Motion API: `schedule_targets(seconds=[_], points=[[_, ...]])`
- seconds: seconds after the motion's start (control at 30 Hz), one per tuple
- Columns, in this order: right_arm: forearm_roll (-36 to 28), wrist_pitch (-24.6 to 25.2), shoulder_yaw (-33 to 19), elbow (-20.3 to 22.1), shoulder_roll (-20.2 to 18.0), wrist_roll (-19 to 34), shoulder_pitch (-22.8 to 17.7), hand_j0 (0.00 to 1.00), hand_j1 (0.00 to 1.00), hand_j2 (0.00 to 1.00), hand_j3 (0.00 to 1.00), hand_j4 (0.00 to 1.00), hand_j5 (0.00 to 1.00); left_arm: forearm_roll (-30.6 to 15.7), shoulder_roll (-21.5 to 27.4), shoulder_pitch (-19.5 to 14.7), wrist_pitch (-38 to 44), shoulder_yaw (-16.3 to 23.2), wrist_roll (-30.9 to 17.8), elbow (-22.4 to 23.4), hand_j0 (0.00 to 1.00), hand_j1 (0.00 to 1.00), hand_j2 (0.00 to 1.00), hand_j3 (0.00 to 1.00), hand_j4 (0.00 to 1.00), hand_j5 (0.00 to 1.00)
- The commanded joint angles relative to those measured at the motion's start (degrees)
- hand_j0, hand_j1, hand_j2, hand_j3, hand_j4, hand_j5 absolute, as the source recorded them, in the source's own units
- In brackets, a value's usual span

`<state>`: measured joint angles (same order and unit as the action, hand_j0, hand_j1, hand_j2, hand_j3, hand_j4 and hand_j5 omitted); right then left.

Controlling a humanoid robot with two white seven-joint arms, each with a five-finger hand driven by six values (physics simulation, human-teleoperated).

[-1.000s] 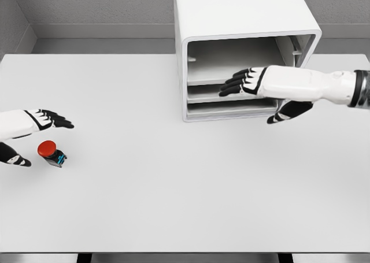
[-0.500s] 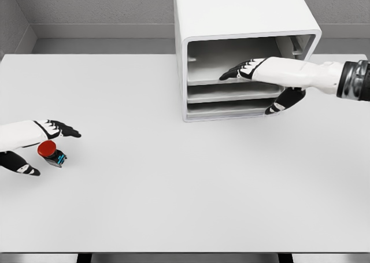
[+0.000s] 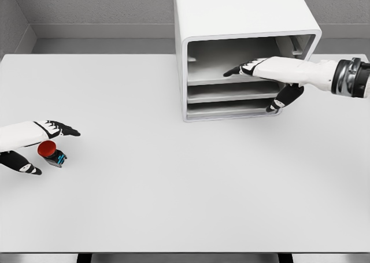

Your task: Slide open multi-storey tabletop storage cabinets and put open load switch and slide close multi-storey tabletop storage cabinets

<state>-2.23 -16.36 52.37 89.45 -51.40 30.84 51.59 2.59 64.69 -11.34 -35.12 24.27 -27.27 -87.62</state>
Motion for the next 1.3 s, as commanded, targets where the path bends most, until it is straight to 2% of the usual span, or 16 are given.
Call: schedule_targets(seconds=[0.0, 0.2, 0.6, 0.87, 1.27], points=[[0.56, 0.1, 0.01, -1.2, 0.77, 0.18, 0.0, 1.0, 1.0, 1.0, 1.0, 1.0, 1.0, -0.57, 0.09, 0.0, 0.12, -0.02, 0.02, -0.1, 1.0, 1.0, 1.0, 1.0, 1.0, 1.0], [2.32, 0.1, 0.28, -2.52, 1.74, 0.18, 0.0, 1.0, 1.0, 1.0, 1.0, 1.0, 1.0, -0.48, 0.09, 0.0, 0.12, -0.02, 0.11, 0.87, 1.0, 1.0, 1.0, 1.0, 1.0, 1.0], [3.64, -0.78, 0.54, -1.73, 1.92, 0.89, -0.18, 1.0, 1.0, 1.0, 1.0, 1.0, 1.0, 0.75, -1.76, -0.7, 0.12, 0.07, -0.07, 1.84, 1.0, 1.0, 1.0, 1.0, 1.0, 1.0], [3.73, -1.04, 0.45, 1.78, 1.65, 2.03, -0.09, 1.0, 1.0, 1.0, 1.0, 1.0, 1.0, 0.49, -2.02, -0.62, 0.12, 0.07, 0.02, 1.48, 1.0, 1.0, 1.0, 1.0, 1.0, 1.0], [3.64, -3.5, 0.36, 4.16, -0.37, 2.03, -0.53, 1.0, 1.0, 1.0, 1.0, 1.0, 1.0, 0.49, -2.64, -0.44, 0.12, 0.16, 0.02, 1.22, 1.0, 1.0, 1.0, 1.0, 1.0, 1.0]])
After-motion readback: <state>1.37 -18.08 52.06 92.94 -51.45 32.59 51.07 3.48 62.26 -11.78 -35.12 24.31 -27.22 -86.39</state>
